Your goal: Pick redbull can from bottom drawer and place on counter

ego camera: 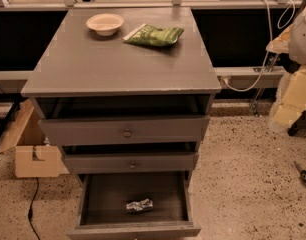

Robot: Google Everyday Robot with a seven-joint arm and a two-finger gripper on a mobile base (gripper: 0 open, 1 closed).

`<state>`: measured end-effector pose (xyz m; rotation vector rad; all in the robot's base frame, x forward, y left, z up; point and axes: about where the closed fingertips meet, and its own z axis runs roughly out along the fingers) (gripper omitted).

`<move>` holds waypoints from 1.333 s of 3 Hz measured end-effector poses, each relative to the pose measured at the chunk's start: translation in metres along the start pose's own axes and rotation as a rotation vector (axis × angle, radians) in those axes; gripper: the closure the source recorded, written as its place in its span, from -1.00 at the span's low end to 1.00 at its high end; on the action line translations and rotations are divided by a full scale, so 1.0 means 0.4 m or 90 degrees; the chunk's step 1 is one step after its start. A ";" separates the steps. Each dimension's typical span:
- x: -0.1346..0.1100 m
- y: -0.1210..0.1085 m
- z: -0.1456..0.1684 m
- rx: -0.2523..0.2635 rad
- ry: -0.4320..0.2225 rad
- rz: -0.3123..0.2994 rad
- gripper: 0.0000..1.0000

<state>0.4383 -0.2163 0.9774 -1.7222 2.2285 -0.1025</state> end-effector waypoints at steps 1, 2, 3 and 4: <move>0.000 0.000 0.000 0.000 0.000 0.000 -1.00; 0.018 0.058 0.217 -0.080 -0.072 0.030 -1.00; 0.006 0.150 0.475 -0.174 -0.166 0.068 -1.00; -0.055 0.267 0.746 -0.259 -0.251 0.111 -1.00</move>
Offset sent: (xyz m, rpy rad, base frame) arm 0.0113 0.0187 -0.2124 0.3242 0.2424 0.0278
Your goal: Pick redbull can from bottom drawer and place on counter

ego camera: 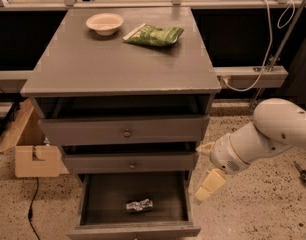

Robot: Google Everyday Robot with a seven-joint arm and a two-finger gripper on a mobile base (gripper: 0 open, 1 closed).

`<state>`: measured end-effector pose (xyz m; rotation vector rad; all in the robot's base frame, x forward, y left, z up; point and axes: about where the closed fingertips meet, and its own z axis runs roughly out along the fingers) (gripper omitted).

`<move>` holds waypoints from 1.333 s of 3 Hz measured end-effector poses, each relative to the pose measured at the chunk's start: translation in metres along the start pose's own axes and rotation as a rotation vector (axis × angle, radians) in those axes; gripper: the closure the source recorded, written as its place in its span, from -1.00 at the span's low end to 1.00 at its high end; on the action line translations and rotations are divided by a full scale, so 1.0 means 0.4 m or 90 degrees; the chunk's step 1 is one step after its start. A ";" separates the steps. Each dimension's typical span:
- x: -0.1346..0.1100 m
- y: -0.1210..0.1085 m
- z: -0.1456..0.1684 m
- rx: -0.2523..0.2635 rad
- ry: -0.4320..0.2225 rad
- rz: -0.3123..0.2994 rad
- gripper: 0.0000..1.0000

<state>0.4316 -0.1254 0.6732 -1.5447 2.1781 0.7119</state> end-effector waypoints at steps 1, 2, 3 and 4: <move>-0.002 0.002 -0.003 0.000 0.001 -0.001 -1.00; 0.085 -0.017 0.110 -0.008 0.033 0.002 -1.00; 0.192 -0.050 0.262 -0.010 0.052 0.003 -1.00; 0.283 -0.102 0.497 -0.020 0.023 -0.011 -1.00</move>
Offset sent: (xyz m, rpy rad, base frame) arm -0.0007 -0.0071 -0.0874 -0.0747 0.0405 -0.0096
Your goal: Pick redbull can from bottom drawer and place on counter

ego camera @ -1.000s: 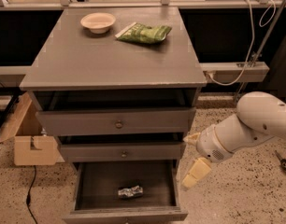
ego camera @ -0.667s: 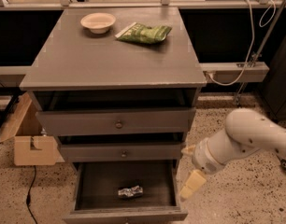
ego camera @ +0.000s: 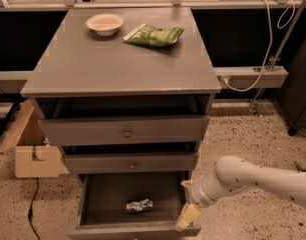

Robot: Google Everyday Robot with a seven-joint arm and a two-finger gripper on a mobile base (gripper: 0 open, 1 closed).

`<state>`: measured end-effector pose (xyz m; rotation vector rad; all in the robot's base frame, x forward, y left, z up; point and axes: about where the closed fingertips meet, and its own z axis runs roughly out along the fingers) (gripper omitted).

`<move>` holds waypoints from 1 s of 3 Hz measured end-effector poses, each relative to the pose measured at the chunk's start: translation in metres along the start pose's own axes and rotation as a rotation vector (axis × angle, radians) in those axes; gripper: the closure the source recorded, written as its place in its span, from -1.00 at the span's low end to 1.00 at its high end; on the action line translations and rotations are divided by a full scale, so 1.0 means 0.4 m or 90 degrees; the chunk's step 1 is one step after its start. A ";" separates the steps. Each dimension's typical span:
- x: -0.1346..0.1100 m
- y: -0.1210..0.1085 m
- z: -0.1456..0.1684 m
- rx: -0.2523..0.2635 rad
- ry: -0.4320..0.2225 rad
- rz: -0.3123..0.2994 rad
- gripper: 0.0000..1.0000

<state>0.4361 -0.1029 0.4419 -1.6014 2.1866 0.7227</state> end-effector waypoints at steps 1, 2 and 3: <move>0.054 -0.015 0.191 -0.029 -0.036 0.012 -1.00; 0.057 -0.021 0.203 -0.027 -0.034 0.011 -1.00; 0.056 -0.093 0.289 -0.007 -0.032 -0.021 -1.00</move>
Offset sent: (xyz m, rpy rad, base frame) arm 0.0058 0.0192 -0.0542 0.0478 0.0032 0.0005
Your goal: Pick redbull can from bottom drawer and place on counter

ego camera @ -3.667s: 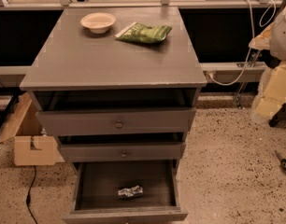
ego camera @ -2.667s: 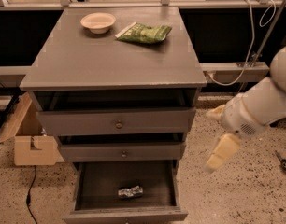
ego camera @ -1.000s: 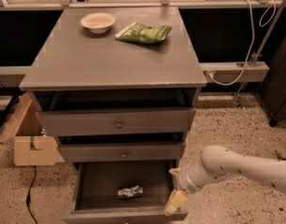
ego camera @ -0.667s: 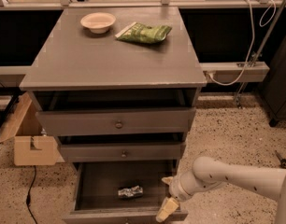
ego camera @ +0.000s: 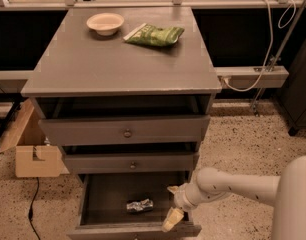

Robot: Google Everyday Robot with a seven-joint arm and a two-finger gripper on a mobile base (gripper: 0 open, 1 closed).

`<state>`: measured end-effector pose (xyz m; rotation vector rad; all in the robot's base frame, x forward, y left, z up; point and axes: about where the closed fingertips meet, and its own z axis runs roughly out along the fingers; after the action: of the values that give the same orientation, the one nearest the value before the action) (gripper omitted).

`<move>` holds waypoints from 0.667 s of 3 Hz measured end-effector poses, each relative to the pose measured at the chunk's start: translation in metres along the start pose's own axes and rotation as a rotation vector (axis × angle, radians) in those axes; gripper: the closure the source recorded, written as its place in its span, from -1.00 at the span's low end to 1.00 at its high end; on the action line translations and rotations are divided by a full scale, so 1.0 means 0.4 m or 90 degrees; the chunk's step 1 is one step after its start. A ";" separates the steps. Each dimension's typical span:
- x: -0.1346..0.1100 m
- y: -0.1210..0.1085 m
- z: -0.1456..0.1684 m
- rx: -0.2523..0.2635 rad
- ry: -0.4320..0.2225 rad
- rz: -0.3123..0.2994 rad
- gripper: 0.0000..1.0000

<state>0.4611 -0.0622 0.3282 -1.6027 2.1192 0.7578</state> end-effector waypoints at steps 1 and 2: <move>-0.008 -0.078 0.097 0.025 -0.019 -0.038 -1.00; -0.016 -0.137 0.179 0.041 -0.041 -0.071 -1.00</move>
Offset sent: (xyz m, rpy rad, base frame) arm 0.0829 0.0575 -0.0945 0.0765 -0.2063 0.0561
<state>0.5136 -0.0240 0.2654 -1.6254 1.9722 0.6893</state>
